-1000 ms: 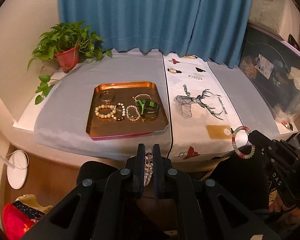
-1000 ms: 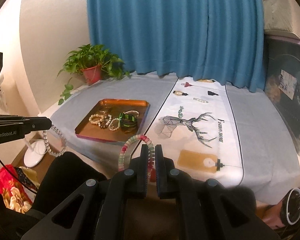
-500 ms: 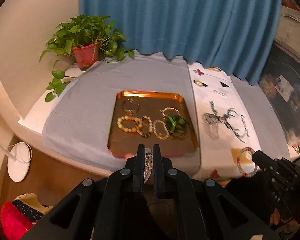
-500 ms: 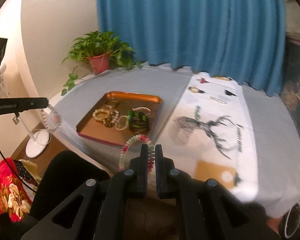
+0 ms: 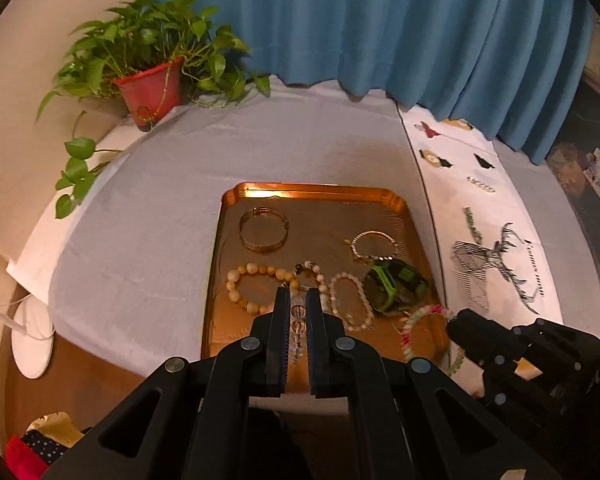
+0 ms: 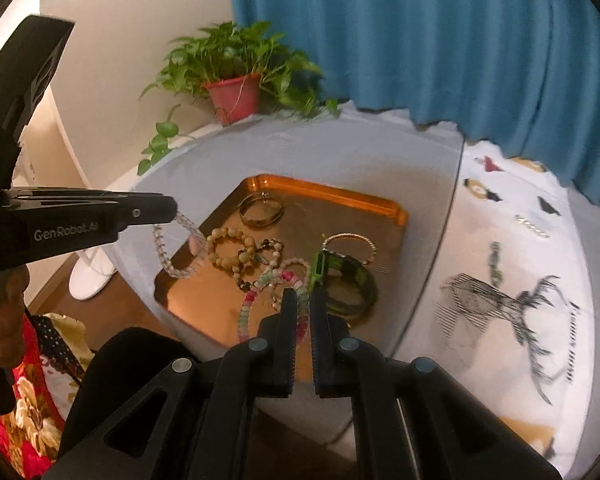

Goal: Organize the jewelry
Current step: 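Open both tools to drop the bracelets into the tray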

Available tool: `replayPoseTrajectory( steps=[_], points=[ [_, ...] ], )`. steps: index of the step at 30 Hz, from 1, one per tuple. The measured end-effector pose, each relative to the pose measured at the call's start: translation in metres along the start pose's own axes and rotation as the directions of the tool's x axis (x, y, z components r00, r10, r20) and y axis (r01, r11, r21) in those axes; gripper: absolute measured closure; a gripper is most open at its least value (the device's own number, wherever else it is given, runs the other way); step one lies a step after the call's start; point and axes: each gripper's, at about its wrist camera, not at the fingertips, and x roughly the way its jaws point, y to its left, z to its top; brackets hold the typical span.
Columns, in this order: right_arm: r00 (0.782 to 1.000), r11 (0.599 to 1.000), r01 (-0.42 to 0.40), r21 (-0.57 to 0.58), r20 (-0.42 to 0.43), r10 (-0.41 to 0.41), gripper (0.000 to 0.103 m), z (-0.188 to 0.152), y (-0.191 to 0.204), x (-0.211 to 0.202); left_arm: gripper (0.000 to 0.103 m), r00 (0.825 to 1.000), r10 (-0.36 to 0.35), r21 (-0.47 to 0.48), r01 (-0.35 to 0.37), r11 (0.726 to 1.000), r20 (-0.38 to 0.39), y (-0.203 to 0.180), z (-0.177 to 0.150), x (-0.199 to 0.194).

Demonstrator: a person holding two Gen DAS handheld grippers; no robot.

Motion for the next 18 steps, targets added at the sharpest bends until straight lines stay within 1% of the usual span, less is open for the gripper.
replayPoseTrajectory(
  steps=[4, 10, 12, 13, 14, 15, 16, 17, 18],
  points=[
    [0.999, 1.0, -0.014, 0.014, -0.03, 0.015, 0.096, 0.006, -0.004, 0.027, 0.098, 1.0, 0.004, -0.003, -0.004, 1.0, -0.021, 0.004, 0.005, 0.022],
    [0.998, 1.0, -0.011, 0.015, -0.056, 0.012, 0.096, 0.008, -0.004, 0.049, 0.097, 0.999, 0.02, -0.007, -0.02, 1.0, -0.047, 0.008, 0.007, 0.044],
    [0.998, 1.0, -0.007, 0.018, -0.065, 0.008, 0.094, 0.009, -0.004, 0.055, 0.096, 0.999, 0.033, -0.008, -0.033, 0.999, -0.041, 0.01, 0.008, 0.049],
    [0.997, 1.0, -0.003, 0.019, -0.071, 0.004, 0.094, 0.009, -0.003, 0.058, 0.087, 0.998, 0.048, -0.006, -0.048, 0.999, -0.029, 0.011, 0.009, 0.051],
    [0.996, 1.0, 0.004, 0.017, -0.084, -0.003, 0.091, 0.01, -0.003, 0.063, 0.075, 0.997, 0.068, 0.003, -0.068, 0.998, -0.03, 0.012, 0.01, 0.054],
    [0.995, 1.0, 0.013, 0.013, -0.103, -0.011, 0.083, 0.011, -0.003, 0.066, 0.037, 0.995, 0.084, 0.015, -0.084, 0.996, -0.045, 0.012, 0.01, 0.057],
    [0.992, 1.0, 0.018, 0.012, -0.122, -0.016, 0.077, 0.01, -0.003, 0.068, 0.006, 0.995, 0.091, 0.019, -0.09, 0.996, -0.05, 0.012, 0.01, 0.057],
    [0.992, 1.0, 0.015, 0.018, -0.126, -0.013, 0.066, 0.009, -0.005, 0.066, 0.002, 0.994, 0.101, 0.015, -0.1, 0.995, -0.042, 0.012, 0.009, 0.054],
    [0.992, 1.0, 0.014, 0.028, -0.125, -0.01, 0.055, 0.008, -0.007, 0.062, 0.002, 0.993, 0.114, 0.008, -0.114, 0.993, -0.015, 0.011, 0.006, 0.047]
  ],
)
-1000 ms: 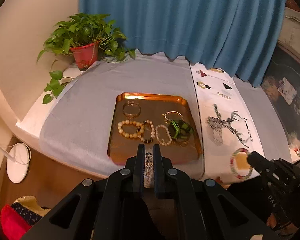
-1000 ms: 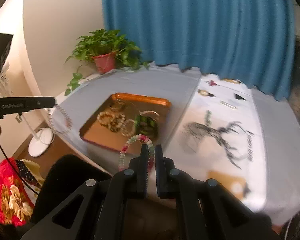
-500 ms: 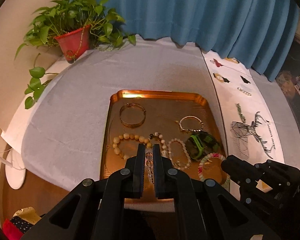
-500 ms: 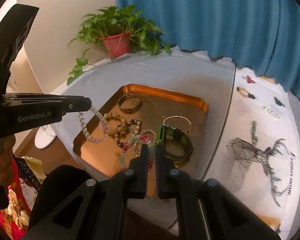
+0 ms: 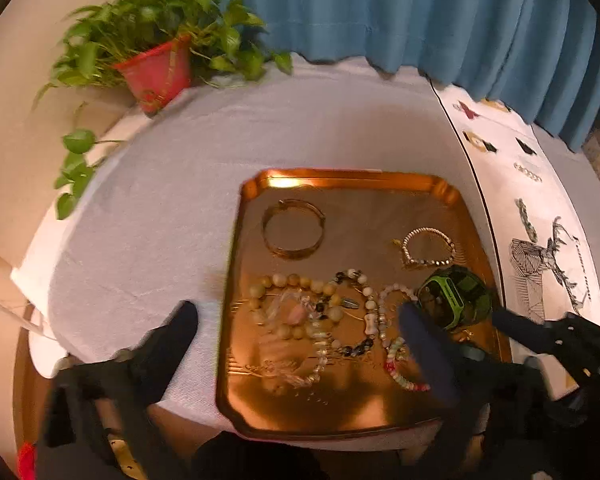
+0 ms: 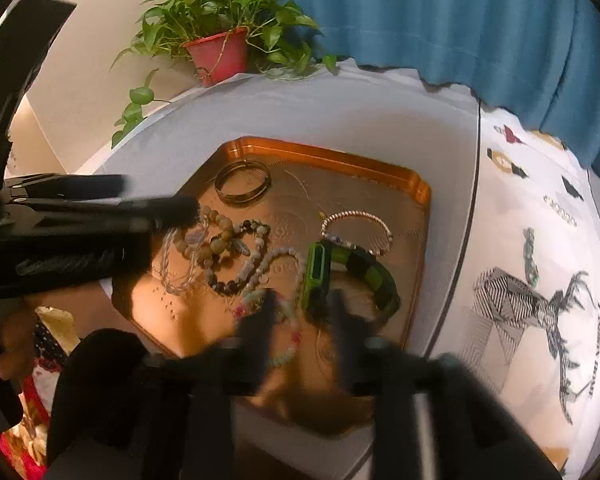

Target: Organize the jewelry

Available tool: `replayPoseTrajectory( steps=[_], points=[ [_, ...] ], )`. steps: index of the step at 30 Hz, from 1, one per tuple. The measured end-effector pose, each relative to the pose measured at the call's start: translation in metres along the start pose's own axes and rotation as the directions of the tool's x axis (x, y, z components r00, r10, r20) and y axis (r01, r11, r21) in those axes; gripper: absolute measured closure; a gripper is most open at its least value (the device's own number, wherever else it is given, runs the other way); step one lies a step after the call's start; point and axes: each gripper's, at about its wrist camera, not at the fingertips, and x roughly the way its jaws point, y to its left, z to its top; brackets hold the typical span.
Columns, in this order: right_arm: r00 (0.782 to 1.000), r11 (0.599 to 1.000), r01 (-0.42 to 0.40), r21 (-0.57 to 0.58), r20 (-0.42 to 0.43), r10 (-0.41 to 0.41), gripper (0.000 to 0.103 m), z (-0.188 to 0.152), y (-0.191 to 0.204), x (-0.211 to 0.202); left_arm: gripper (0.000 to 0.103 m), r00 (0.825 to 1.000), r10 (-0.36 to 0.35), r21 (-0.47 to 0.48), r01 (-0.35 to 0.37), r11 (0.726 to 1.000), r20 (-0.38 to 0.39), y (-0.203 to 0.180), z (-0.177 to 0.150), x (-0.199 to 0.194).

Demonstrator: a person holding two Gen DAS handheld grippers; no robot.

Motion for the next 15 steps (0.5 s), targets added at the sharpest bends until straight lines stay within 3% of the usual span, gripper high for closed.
replayPoseTrajectory(
  steps=[8, 15],
  points=[
    [0.999, 0.998, 0.028, 0.047, 0.04, -0.03, 0.049, -0.036, -0.005, -0.066, 0.002, 0.999, 0.042, 0.009, -0.042, 0.999, -0.012, -0.006, -0.031, -0.047],
    [0.978, 0.992, 0.085, 0.091, 0.182, -0.1, 0.041, -0.065, -0.003, -0.157, 0.002, 0.998, 0.053, 0.037, -0.055, 0.998, 0.043, -0.023, -0.074, -0.122]
  ],
)
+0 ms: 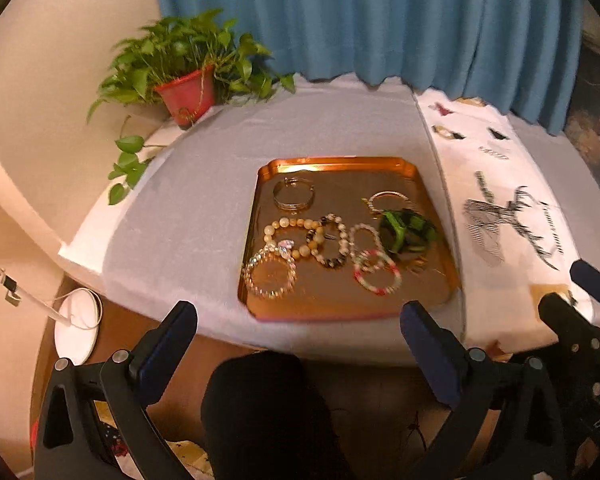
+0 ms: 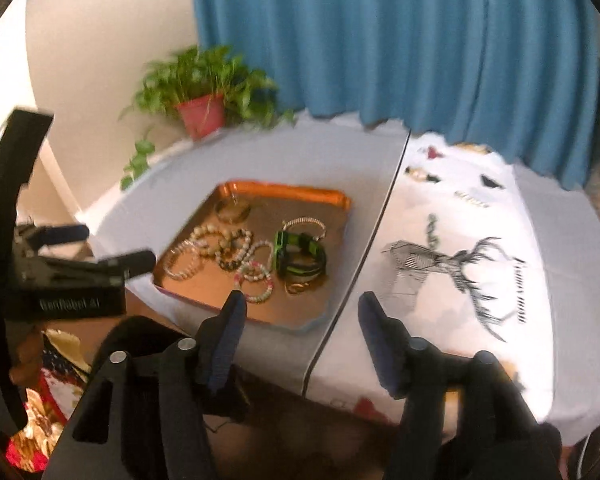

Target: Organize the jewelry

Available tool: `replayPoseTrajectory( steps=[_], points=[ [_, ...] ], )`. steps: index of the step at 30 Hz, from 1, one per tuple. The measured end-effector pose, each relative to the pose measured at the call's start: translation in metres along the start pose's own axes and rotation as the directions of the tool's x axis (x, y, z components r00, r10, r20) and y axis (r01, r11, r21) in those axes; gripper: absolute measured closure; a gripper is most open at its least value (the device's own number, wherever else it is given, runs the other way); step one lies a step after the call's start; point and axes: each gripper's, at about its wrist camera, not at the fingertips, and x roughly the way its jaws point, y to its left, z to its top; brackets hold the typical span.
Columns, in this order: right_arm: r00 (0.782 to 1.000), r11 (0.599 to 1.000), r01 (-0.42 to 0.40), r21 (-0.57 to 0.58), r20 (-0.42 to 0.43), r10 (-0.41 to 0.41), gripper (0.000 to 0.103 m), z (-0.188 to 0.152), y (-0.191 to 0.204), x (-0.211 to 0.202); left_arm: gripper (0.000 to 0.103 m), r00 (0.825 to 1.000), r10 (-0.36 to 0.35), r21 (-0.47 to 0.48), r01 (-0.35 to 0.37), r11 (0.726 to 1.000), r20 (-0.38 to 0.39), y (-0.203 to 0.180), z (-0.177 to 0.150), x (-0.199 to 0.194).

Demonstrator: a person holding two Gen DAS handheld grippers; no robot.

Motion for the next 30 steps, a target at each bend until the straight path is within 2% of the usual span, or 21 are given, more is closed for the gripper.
replayPoseTrajectory(
  steps=[6, 14, 24, 30],
  points=[
    [0.998, 0.999, -0.009, -0.033, 0.057, 0.011, 0.034, -0.021, 0.013, -0.054, 0.002, 0.999, -0.012, 0.004, 0.011, 1.0, 0.05, -0.01, -0.026, -0.05],
    [0.996, 0.999, -0.024, -0.039, 0.09, 0.027, 0.025, -0.044, 0.019, -0.097, 0.002, 0.996, 0.001, 0.03, -0.004, 1.0, 0.093, -0.023, -0.047, -0.089],
    [0.992, 0.999, -0.031, 0.008, 0.126, 0.029, 0.021, -0.05, 0.005, -0.115, 0.001, 0.992, -0.006, 0.05, -0.001, 0.999, 0.122, -0.035, -0.048, -0.106],
    [0.992, 0.993, 0.015, 0.119, 0.119, -0.029, 0.021, -0.053, -0.039, -0.108, 0.001, 0.992, -0.063, 0.072, 0.055, 0.996, 0.107, -0.057, -0.033, -0.099]
  ],
)
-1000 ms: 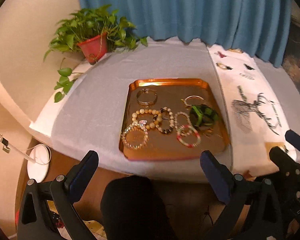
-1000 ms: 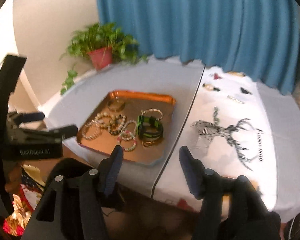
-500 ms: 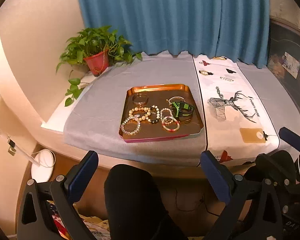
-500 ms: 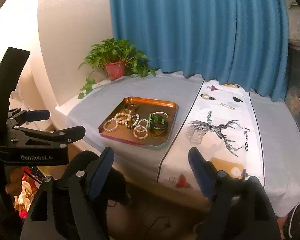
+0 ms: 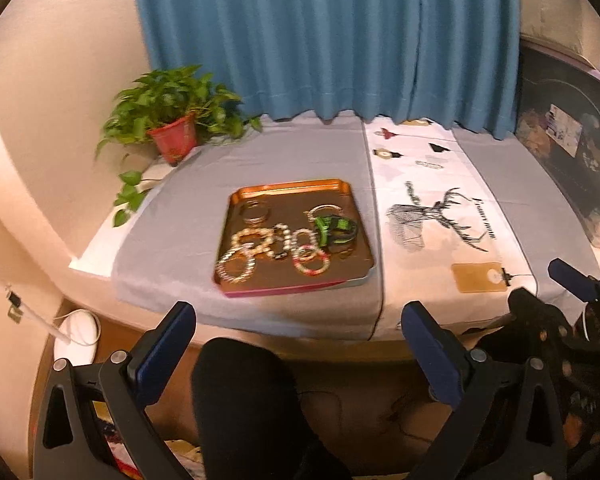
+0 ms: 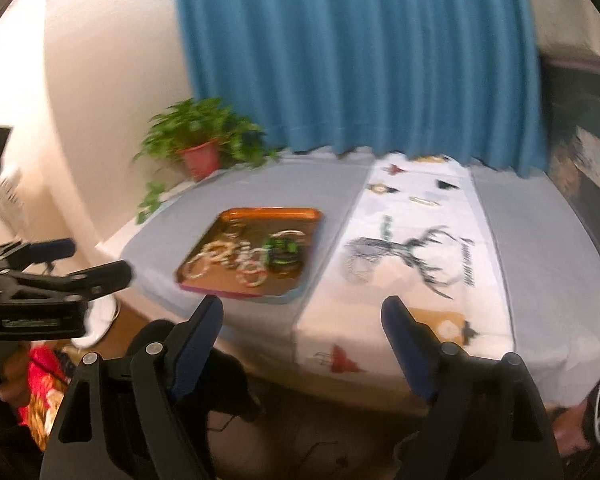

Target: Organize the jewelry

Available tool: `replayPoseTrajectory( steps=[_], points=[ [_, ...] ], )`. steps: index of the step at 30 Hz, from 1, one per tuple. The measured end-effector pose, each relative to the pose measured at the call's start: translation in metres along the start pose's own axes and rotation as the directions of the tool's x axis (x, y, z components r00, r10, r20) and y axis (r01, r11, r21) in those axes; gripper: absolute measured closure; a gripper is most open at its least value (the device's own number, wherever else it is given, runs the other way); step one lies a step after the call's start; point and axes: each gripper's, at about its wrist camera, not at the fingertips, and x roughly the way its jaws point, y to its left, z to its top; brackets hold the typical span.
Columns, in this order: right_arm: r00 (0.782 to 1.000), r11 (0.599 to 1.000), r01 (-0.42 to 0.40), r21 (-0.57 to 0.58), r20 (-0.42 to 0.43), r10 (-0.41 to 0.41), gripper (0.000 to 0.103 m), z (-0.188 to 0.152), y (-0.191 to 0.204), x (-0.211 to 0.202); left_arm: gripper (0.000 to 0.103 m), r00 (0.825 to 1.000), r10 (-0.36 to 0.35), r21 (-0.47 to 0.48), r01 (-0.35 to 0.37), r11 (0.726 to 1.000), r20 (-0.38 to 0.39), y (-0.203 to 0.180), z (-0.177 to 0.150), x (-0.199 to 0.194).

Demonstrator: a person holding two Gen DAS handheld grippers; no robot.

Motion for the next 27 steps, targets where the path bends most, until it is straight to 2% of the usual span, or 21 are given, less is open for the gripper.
replayPoseTrajectory(
  steps=[5, 8, 12, 15, 17, 21, 25, 27],
  points=[
    [0.993, 0.985, 0.118, 0.122, -0.028, -0.115, 0.021, 0.001, -0.065, 0.02, 0.001, 0.998, -0.064, 0.037, 0.064, 0.997, 0.002, -0.035, 0.028, 0.024],
    [0.984, 0.967, 0.18, 0.179, -0.051, -0.173, 0.021, 0.004, -0.107, 0.041, 0.001, 0.994, -0.103, 0.066, 0.106, 0.992, -0.044, -0.062, 0.05, 0.055],
    [0.975, 0.958, 0.213, 0.191, -0.101, -0.197, 0.021, 0.024, -0.162, 0.094, 0.001, 0.981, -0.147, 0.056, 0.155, 0.986, -0.13, -0.095, 0.087, 0.113],
    [0.974, 0.966, 0.205, 0.156, -0.126, -0.187, 0.021, 0.053, -0.195, 0.144, 0.001, 0.969, -0.17, 0.039, 0.179, 0.983, -0.179, -0.12, 0.12, 0.168],
    [0.973, 0.974, 0.197, 0.11, -0.14, -0.181, 0.021, 0.077, -0.221, 0.186, 0.001, 0.961, -0.149, 0.039, 0.163, 0.986, -0.232, -0.139, 0.141, 0.211],
    [0.967, 0.982, 0.186, 0.027, -0.185, -0.177, 0.021, 0.117, -0.258, 0.27, 0.001, 0.933, -0.145, 0.053, 0.172, 0.984, -0.329, -0.17, 0.166, 0.286],
    [0.963, 0.988, 0.124, -0.09, -0.229, -0.141, 0.021, 0.136, -0.264, 0.339, 0.001, 0.896, -0.149, 0.034, 0.179, 0.983, -0.419, -0.183, 0.175, 0.348],
    [0.956, 0.987, 0.094, -0.129, -0.265, -0.126, 0.021, 0.139, -0.262, 0.373, 0.001, 0.887, -0.144, 0.026, 0.173, 0.985, -0.438, -0.184, 0.175, 0.365]
  ],
)
